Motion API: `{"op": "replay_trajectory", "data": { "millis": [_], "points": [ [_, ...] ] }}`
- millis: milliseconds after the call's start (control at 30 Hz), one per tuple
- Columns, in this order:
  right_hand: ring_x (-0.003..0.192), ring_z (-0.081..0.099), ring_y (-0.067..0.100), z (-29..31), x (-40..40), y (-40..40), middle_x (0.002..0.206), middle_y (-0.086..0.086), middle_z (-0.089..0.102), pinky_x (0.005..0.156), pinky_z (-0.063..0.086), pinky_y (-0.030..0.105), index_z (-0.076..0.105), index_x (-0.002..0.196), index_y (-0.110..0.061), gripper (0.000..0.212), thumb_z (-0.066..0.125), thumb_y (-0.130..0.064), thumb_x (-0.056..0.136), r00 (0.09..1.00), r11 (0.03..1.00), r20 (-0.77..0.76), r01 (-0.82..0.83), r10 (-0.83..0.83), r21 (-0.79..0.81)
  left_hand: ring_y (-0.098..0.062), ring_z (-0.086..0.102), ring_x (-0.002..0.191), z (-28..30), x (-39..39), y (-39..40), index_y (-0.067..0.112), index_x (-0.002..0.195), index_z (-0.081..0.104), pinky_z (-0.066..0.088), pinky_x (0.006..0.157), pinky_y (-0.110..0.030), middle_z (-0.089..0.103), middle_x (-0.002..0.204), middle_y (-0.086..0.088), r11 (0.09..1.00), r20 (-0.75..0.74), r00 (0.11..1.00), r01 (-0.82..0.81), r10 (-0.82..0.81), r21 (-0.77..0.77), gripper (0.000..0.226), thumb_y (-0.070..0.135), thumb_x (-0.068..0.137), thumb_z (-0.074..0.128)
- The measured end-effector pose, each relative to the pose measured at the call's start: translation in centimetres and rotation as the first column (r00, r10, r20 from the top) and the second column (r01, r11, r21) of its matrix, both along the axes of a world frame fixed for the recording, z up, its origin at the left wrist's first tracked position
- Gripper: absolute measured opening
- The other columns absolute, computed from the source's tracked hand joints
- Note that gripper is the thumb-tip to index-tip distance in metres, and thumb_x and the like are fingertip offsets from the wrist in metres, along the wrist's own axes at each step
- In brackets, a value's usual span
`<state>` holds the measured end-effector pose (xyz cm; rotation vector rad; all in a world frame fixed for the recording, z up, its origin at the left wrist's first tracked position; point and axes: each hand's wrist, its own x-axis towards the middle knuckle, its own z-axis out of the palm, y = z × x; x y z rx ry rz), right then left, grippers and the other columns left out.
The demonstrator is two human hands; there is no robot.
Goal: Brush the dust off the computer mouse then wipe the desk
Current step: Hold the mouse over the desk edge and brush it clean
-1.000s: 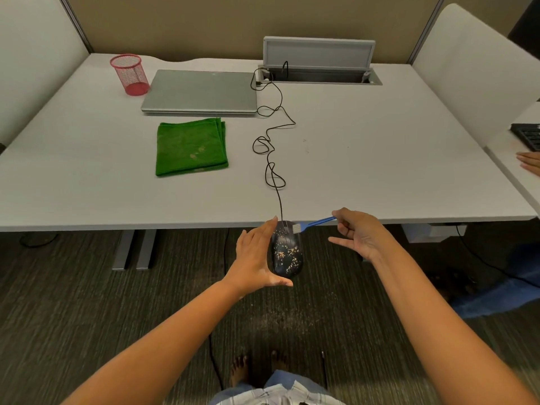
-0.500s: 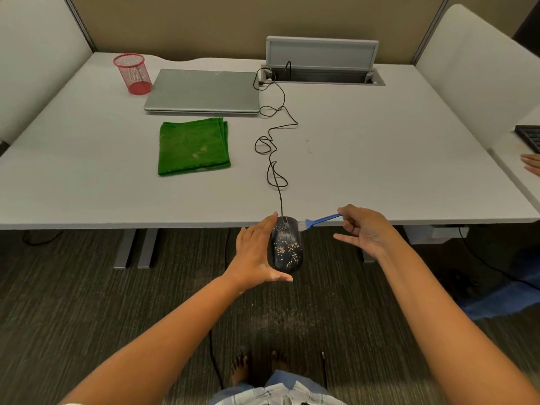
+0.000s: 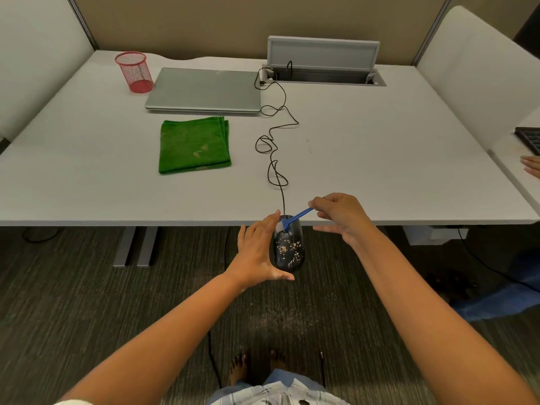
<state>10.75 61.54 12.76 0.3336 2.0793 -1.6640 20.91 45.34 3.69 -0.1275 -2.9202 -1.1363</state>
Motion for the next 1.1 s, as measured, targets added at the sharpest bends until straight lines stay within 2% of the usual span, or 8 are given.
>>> {"op": "replay_trajectory", "data": {
  "millis": [200,333,533,700,933,1100],
  "points": [
    [0.078,0.054,0.011,0.9,-0.8,1.1,0.081,0.005,0.056,0.059,0.058,0.033,0.058,0.071,-0.011,0.016,0.073,-0.014,0.075,0.998,0.999,-0.027,0.050,-0.051,-0.014,-0.015,0.015,0.133,-0.2,0.1,-0.3,0.047,0.136,-0.013,0.006,0.111,-0.054,0.022,0.147,0.000,1.000,-0.017,1.000,-0.002,0.002,-0.018,0.128,0.063,0.048,0.078],
    [0.081,0.055,0.012,1.0,-0.6,0.1,0.083,0.005,0.057,0.060,0.058,0.033,0.059,0.072,-0.011,0.015,0.074,-0.015,0.074,1.000,1.000,-0.017,0.014,-0.014,-0.006,-0.017,0.016,0.133,-0.3,0.1,-0.2,0.049,0.135,-0.014,0.007,0.111,-0.055,0.023,0.146,0.000,1.000,-0.019,1.000,0.009,-0.009,-0.018,0.127,0.064,0.048,0.077],
    [0.080,0.054,0.011,1.0,-0.5,0.0,0.084,0.005,0.057,0.059,0.057,0.032,0.058,0.073,-0.011,0.015,0.073,-0.015,0.075,0.999,0.999,-0.025,0.037,-0.036,0.022,-0.017,0.014,0.136,-0.5,0.3,0.0,0.053,0.132,-0.019,-0.006,0.112,-0.049,0.020,0.148,0.002,0.999,-0.010,0.999,0.037,-0.037,-0.032,0.128,0.065,0.048,0.077],
    [0.078,0.054,0.011,1.5,-0.5,0.8,0.083,0.004,0.056,0.052,0.057,0.029,0.059,0.075,-0.010,0.014,0.073,-0.015,0.075,0.998,0.998,-0.018,0.059,-0.059,0.018,-0.016,0.010,0.137,-0.7,0.4,0.0,0.051,0.132,-0.020,-0.007,0.111,-0.049,0.015,0.151,0.003,0.997,-0.001,0.999,0.048,-0.048,-0.058,0.128,0.066,0.048,0.076],
    [0.076,0.055,0.010,1.4,0.2,0.1,0.080,0.003,0.057,0.053,0.055,0.027,0.057,0.071,-0.012,0.015,0.071,-0.015,0.076,0.995,0.997,-0.092,0.044,-0.039,0.057,-0.015,0.012,0.136,-0.9,0.4,0.0,0.053,0.131,-0.021,-0.008,0.110,-0.047,0.016,0.151,0.003,0.997,-0.009,0.999,0.052,-0.052,-0.055,0.128,0.067,0.048,0.075],
    [0.073,0.055,0.010,1.5,0.7,0.5,0.073,0.003,0.055,0.058,0.059,0.032,0.054,0.063,-0.012,0.021,0.072,-0.013,0.075,0.993,0.998,-0.122,-0.002,0.010,0.070,-0.015,0.010,0.137,-1.2,0.5,0.1,0.053,0.132,-0.021,-0.007,0.111,-0.049,0.016,0.151,0.003,0.998,-0.005,0.999,0.035,-0.035,-0.048,0.127,0.068,0.048,0.074]
  ]
}}
